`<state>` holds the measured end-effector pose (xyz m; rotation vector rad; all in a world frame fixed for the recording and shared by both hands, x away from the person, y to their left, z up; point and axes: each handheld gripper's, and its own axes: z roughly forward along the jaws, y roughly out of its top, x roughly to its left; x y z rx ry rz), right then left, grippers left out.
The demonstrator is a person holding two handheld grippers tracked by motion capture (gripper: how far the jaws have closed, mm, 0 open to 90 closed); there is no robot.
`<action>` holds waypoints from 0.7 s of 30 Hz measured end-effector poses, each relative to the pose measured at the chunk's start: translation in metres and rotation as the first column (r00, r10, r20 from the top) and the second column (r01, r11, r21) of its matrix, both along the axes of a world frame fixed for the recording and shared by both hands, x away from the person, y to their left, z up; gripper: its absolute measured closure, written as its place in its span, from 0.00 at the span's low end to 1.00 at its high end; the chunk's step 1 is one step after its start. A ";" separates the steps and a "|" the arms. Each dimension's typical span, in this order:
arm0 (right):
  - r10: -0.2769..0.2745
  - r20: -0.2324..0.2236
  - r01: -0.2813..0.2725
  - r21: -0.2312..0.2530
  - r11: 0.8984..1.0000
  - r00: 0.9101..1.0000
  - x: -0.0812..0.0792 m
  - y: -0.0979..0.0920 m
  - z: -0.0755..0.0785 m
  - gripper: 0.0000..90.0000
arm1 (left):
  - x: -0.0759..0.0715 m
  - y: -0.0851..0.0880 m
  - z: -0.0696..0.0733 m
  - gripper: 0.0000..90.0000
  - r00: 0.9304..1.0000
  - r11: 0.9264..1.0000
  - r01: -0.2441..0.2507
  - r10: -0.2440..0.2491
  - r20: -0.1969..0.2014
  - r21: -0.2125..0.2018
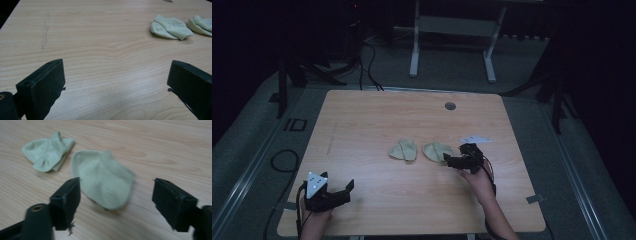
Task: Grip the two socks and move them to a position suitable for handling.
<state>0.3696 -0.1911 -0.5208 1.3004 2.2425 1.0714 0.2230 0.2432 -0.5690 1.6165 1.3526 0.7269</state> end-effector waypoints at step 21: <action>-0.030 -0.001 0.029 -0.204 0.979 1.000 0.035 0.073 -0.037 0.41 | 0.001 0.002 -0.002 0.02 0.999 1.000 0.024 -0.024 -0.024 -0.009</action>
